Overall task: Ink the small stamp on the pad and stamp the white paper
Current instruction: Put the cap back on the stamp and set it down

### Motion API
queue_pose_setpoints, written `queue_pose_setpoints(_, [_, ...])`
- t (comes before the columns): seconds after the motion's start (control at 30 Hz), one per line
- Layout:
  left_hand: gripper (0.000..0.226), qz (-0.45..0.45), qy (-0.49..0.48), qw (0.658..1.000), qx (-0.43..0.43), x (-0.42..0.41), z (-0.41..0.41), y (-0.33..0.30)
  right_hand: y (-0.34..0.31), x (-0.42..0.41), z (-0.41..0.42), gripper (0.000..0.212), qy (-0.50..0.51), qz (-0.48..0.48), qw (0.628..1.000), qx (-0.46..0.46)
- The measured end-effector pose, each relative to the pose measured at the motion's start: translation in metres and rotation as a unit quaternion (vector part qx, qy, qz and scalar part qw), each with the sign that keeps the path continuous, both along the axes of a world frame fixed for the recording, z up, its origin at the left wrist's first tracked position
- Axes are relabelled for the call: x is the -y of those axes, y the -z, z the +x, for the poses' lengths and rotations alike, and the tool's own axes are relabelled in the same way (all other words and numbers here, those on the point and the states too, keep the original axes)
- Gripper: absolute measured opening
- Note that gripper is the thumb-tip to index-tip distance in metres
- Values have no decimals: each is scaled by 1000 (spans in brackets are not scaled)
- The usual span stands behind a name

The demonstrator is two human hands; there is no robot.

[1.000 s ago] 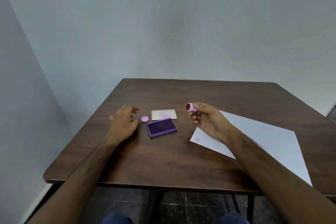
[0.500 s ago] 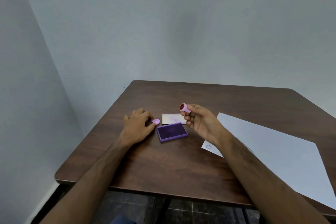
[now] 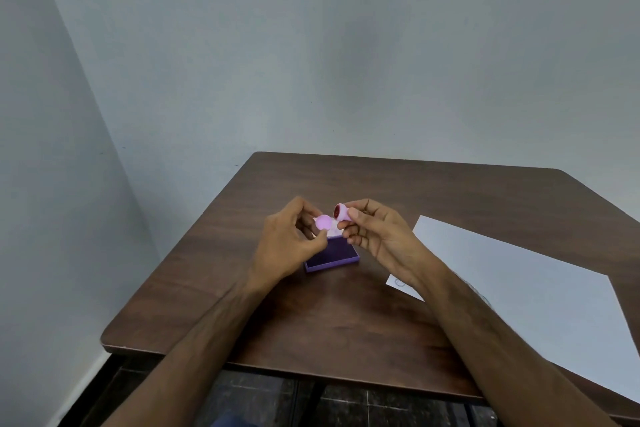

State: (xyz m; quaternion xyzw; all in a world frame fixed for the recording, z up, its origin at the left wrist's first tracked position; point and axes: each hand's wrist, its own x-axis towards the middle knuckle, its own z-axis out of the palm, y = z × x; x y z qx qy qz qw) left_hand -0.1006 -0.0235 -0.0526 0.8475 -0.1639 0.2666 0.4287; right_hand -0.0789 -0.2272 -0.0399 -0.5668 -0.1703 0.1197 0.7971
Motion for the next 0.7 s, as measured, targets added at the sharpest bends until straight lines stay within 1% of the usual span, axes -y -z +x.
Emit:
queue_pose_setpoints(0.1, [25, 24, 17, 999, 38, 2, -1, -2, 1, -4, -4, 21, 40, -67, 996, 43])
queue_pose_setpoints(0.27, [25, 95, -1, 992, 82, -2, -2, 0, -2, -8, -7, 19, 75, -136, 985, 81])
queue_pose_setpoints(0.53, [30, 123, 5, 988, 95, -3, -2, 1, -3, -11, -9, 16, 55, -101, 992, 44])
queue_pose_setpoints(0.6, [30, 108, 21, 989, 96, -2, -4, -2, -2, -11, -9, 15, 52, -104, 992, 45])
queue_pose_setpoints(0.7, [27, 58, 49, 992, 98, -1, -7, -5, -1, -11, -8, 15, 44, -101, 993, 49])
